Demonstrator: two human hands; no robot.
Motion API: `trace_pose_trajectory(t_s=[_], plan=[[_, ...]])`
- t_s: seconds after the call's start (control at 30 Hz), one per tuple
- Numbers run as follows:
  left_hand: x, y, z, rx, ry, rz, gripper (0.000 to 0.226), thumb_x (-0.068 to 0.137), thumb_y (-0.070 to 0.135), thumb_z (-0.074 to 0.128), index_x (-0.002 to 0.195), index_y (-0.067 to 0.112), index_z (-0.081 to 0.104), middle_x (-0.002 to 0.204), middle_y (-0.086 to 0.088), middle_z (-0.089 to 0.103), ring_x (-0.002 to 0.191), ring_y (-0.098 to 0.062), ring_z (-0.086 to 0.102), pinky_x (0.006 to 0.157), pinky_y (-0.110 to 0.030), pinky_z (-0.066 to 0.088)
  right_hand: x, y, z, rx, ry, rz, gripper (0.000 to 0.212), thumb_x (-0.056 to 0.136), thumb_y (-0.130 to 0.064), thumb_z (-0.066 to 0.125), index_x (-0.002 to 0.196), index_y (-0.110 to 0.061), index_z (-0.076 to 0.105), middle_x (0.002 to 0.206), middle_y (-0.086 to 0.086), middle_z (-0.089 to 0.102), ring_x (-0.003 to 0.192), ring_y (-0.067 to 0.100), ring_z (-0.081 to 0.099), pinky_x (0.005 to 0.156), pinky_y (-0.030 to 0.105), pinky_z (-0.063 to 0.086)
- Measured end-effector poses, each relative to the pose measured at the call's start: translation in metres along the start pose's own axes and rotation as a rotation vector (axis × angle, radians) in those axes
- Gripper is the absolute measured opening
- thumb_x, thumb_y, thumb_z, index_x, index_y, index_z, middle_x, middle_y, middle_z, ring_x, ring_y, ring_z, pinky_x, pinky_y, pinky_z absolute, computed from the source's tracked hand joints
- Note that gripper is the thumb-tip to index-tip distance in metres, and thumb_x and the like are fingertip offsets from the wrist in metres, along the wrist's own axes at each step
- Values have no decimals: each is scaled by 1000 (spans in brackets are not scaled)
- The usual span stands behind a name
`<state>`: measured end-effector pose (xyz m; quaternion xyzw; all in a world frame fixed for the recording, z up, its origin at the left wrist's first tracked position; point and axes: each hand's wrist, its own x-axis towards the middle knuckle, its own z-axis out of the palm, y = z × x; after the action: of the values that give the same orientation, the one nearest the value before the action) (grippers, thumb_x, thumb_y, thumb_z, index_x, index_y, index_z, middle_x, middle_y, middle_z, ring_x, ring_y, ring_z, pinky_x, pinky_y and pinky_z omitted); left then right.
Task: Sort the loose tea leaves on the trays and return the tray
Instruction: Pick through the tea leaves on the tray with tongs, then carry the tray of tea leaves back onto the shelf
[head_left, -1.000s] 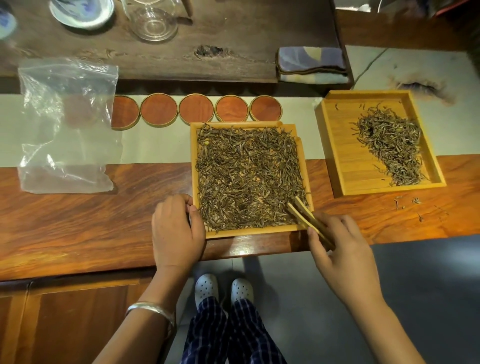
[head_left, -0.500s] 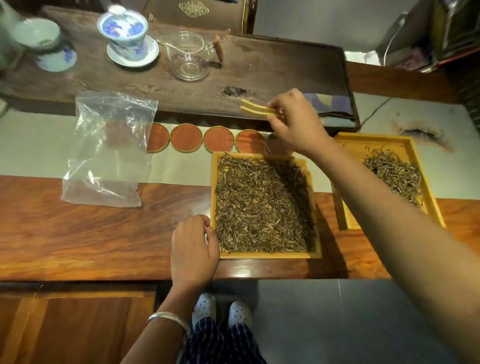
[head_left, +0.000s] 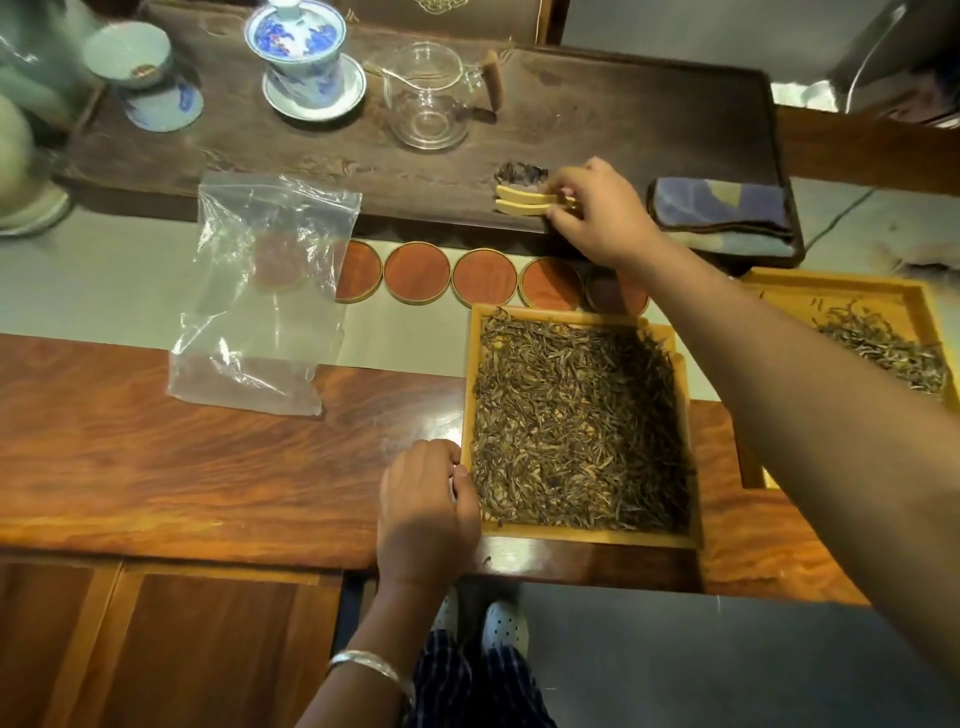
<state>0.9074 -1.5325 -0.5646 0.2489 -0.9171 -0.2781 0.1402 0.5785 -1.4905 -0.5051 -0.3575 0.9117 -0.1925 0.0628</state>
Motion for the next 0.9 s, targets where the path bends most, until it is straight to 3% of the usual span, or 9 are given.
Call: trace_pose_trajectory(t_s=[0.07,0.13,0.2,0.3,0.4,0.53,0.63,0.77,0.9], plan=[[0,1,-1,-3,-7,-4,13,84,16,43,81,9,54,73,-4,48,67,-17,38,65,-27,29,-2,-1,-3,-13,-17,-6,36,91,-26,56,125,-18,58,113,10,53,105,25,52,80,26,35],[0,2,-2,-14,-16,-7,14,84,17,42,80,9,53,73,-4,48,66,-18,38,64,-30,31,-8,-4,-6,-2,-12,10,49,91,-31,57,136,-16,48,123,12,52,115,26,51,91,31,38],[1,2,-2,-21,-18,-3,14,84,17,41,80,10,52,72,-2,46,66,-16,36,64,-29,29,-17,-8,-12,56,84,49,57,91,-35,55,142,-14,39,133,11,47,123,23,46,101,32,36],[1,2,-2,-39,-32,-10,13,84,19,41,81,12,51,73,0,45,66,-15,36,64,-29,29,-51,-11,-26,124,298,108,50,93,-31,52,140,-15,43,132,7,48,123,15,45,100,23,32],[2,0,-1,-41,-71,-66,7,83,23,41,80,19,45,74,5,41,67,-14,35,65,-29,27,-111,-3,-36,158,389,190,38,93,-23,50,130,-14,53,124,9,51,112,15,50,95,22,38],[2,1,-2,-25,-83,-60,8,85,20,43,81,24,37,76,6,39,70,-13,33,66,-30,26,-213,9,-32,118,281,352,31,94,-12,49,123,-5,57,115,18,56,96,8,47,81,1,31],[1,5,-6,-48,-53,-58,2,85,18,45,84,20,45,79,6,42,72,-12,36,68,-30,28,-268,8,-17,93,123,461,28,93,-6,51,119,1,56,108,22,57,103,33,54,86,29,39],[5,8,-12,-39,-108,-64,24,84,13,49,106,7,57,94,-10,59,85,-27,54,74,-38,42,-287,1,0,113,-20,501,30,91,0,48,120,3,53,105,20,55,100,35,54,85,33,39],[10,12,-13,39,-201,-73,32,87,5,50,119,3,56,102,-16,57,92,-34,55,80,-44,45,-278,-3,7,129,-26,553,30,88,3,46,117,4,55,107,22,54,102,36,52,89,36,41]])
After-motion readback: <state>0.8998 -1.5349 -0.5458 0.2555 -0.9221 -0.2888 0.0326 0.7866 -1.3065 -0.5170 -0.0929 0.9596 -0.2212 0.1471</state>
